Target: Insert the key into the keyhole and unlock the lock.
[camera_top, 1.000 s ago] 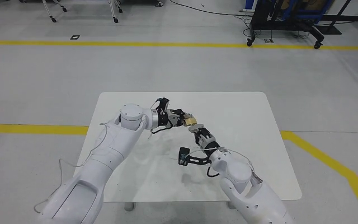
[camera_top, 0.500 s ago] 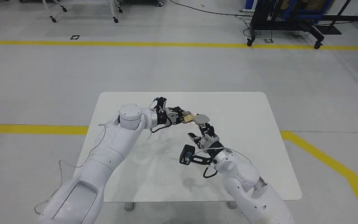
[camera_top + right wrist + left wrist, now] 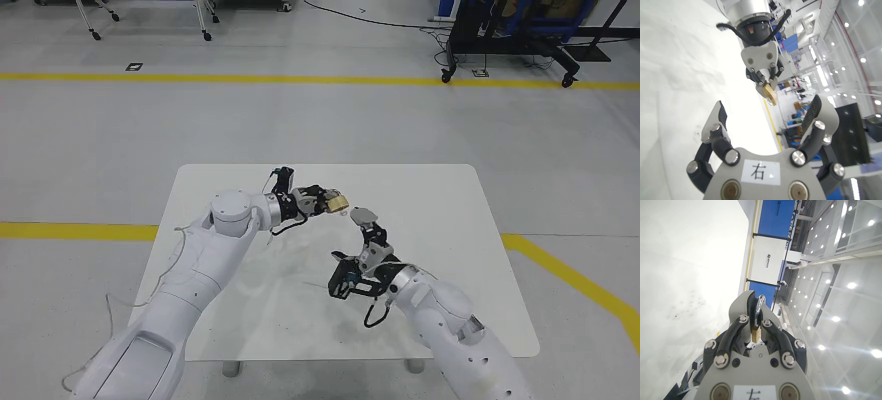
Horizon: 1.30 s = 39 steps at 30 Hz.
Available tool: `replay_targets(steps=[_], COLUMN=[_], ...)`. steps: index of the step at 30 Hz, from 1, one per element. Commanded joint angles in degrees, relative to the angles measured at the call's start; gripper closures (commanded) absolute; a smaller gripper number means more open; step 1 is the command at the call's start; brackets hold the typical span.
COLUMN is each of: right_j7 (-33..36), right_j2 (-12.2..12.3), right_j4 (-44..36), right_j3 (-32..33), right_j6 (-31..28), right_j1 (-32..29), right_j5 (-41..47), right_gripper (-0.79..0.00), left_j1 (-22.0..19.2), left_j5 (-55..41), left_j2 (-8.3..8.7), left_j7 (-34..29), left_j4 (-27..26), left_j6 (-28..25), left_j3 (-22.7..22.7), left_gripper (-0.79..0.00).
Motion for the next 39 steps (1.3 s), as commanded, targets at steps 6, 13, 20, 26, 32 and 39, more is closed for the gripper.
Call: replay_targets(steps=[6, 13, 20, 26, 32, 39], right_j7=[-22.3, -20.9, -19.5, -18.3, -17.1, -17.5], right_j2=[2.3, 3.5, 3.5, 3.4, 3.1, 3.0], right_j4=[11.6, 16.4, 20.4, 24.0, 27.2, 30.7], right_j3=[7.4, 4.9, 3.2, 1.5, 0.0, -1.7], right_j6=[-27.4, -38.8, -37.3, -36.8, -34.5, -33.8], right_j1=[4.9, 10.9, 14.4, 17.1, 19.5, 22.2], right_j5=[16.6, 12.6, 16.1, 18.9, 21.1, 22.3], right_gripper=[0.000, 0.000, 0.000, 0.000, 0.000, 0.000], left_j1=[1.1, 0.8, 0.8, 1.1, 1.1, 0.9], left_j5=[1.0, 5.3, 7.8, 8.1, 9.6, 10.0], left_j2=[0.28, 0.37, 0.40, 0.60, 0.60, 0.53], left_j7=[0.9, 0.4, -1.1, -1.5, -2.5, -3.0], left_j4=[-1.6, -2.9, -3.5, -3.7, -4.3, -4.3], left_j6=[0.1, -1.9, -3.2, -3.6, -3.7, -3.8], left_j3=[-0.7, 0.4, 1.2, 0.5, 1.0, 1.2], left_gripper=[0.000, 0.000, 0.000, 0.000, 0.000, 0.000])
